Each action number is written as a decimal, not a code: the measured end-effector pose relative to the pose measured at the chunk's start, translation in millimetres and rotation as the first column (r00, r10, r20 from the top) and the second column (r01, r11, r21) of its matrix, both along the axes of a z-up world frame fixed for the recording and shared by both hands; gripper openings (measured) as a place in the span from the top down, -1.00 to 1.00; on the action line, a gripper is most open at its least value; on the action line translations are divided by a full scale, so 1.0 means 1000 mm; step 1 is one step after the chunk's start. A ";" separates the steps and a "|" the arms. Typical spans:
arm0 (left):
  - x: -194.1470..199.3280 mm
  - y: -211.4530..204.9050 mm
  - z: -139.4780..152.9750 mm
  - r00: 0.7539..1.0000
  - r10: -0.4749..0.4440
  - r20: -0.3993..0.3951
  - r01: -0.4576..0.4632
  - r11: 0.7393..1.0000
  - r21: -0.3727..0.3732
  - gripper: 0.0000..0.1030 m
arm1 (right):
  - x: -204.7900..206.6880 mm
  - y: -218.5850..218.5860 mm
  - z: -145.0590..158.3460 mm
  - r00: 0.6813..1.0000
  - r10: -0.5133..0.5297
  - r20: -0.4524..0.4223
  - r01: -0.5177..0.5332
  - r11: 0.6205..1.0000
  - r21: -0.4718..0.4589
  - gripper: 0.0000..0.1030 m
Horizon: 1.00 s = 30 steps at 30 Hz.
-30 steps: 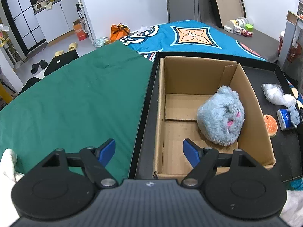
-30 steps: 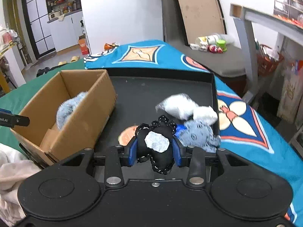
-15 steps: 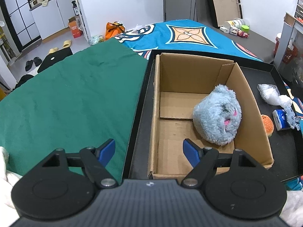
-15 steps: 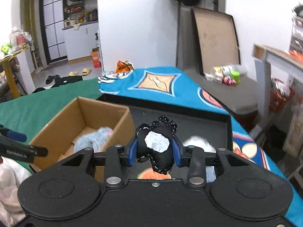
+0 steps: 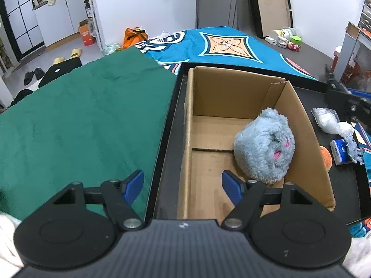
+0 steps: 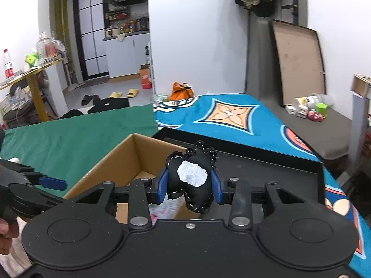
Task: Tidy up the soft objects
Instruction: 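Carry the black keychain with the right gripper into the box and release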
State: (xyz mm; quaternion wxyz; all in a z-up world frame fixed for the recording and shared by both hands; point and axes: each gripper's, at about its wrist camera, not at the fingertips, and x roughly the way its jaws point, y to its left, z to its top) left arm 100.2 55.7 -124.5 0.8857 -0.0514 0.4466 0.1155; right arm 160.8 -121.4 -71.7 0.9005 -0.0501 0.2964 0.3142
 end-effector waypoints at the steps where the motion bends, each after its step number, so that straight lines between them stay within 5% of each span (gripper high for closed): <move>1: 0.001 0.000 0.000 1.000 -0.004 0.004 0.004 1.000 0.000 -0.42 | -0.001 0.003 0.000 1.000 0.006 0.000 -0.006 1.000 0.001 0.26; 6: 0.008 0.002 -0.002 1.000 -0.022 0.018 0.023 0.999 -0.027 -0.10 | -0.002 0.017 0.000 1.000 0.019 -0.002 -0.019 1.000 -0.004 0.26; 10: 0.013 0.001 -0.007 0.999 -0.044 0.004 0.044 0.998 -0.044 0.49 | -0.001 0.025 0.001 1.000 0.018 -0.001 -0.018 1.000 -0.010 0.26; 14: 0.012 0.004 -0.009 0.999 -0.044 0.011 0.045 0.999 -0.030 0.83 | -0.003 0.031 -0.001 1.000 0.020 -0.007 -0.020 1.000 -0.017 0.26; 25: 0.011 0.015 -0.010 0.998 -0.069 0.008 0.069 0.995 -0.072 0.82 | -0.007 0.056 0.000 0.998 0.056 -0.001 -0.056 0.998 -0.034 0.22; 30: 0.015 0.015 -0.007 0.998 -0.057 -0.030 0.055 0.995 -0.081 0.79 | -0.007 0.062 -0.002 0.998 0.055 0.018 -0.055 0.998 -0.030 -0.26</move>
